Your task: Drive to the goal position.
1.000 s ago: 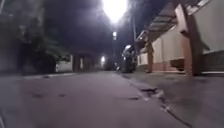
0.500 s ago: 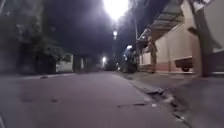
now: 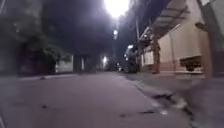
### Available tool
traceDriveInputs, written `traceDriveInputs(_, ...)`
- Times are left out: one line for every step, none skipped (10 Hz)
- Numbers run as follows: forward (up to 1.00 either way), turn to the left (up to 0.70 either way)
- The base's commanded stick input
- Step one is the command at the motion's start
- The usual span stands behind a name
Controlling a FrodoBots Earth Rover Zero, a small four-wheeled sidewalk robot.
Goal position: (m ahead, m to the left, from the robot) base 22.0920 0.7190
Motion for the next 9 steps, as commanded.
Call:
traceDriveInputs(0.70,0.00)
traceDriveInputs(0.70,0.00)
traceDriveInputs(0.70,0.00)
traceDriveInputs(0.70,0.00)
traceDriveInputs(0.70,0.00)
traceDriveInputs(0.70,0.00)
traceDriveInputs(0.70,0.00)
traceDriveInputs(0.70,0.00)
traceDriveInputs(0.70,0.00)
